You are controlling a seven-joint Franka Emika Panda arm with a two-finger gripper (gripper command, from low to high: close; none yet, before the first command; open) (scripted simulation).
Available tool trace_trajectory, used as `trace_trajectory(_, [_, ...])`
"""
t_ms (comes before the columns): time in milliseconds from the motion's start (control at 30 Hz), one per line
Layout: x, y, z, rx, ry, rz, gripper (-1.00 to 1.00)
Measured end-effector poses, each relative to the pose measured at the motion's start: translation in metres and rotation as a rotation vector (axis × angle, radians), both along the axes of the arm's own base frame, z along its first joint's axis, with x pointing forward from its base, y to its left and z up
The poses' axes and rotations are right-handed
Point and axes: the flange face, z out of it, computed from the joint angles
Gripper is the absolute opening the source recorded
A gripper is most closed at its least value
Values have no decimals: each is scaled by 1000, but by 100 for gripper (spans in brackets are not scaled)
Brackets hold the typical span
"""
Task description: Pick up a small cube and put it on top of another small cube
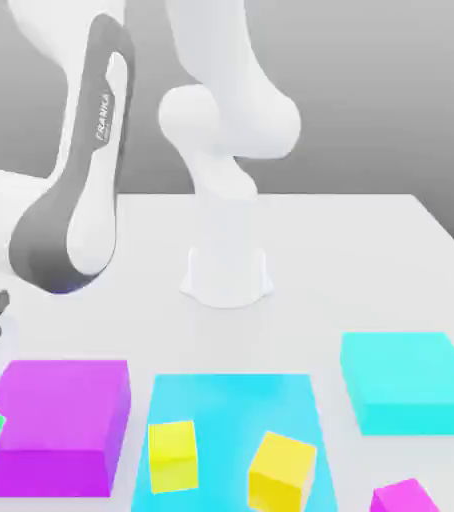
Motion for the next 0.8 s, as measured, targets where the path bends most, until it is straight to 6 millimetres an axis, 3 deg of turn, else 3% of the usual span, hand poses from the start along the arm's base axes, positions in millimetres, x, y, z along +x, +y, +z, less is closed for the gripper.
trace_trajectory(133, [30, 99, 12, 28, 7, 146, -100])
trace_trajectory(233, [37, 174, 20, 49, 17, 254, -100])
trace_trajectory(367, [27, 274, 21, 67, 41, 413, -100])
trace_trajectory(500, [-3, 373, 17, 39, 49, 601, -100])
trace_trajectory(567, [-15, 399, 17, 12, 31, 663, -100])
trace_trajectory(633, [-10, 392, 13, -23, 4, 658, -100])
trace_trajectory(733, [-7, 388, -25, -36, -7, 653, -100])
trace_trajectory(767, [-8, 387, -38, -37, -6, 653, 100])
trace_trajectory(800, [-8, 387, -38, -37, -7, 653, 100])
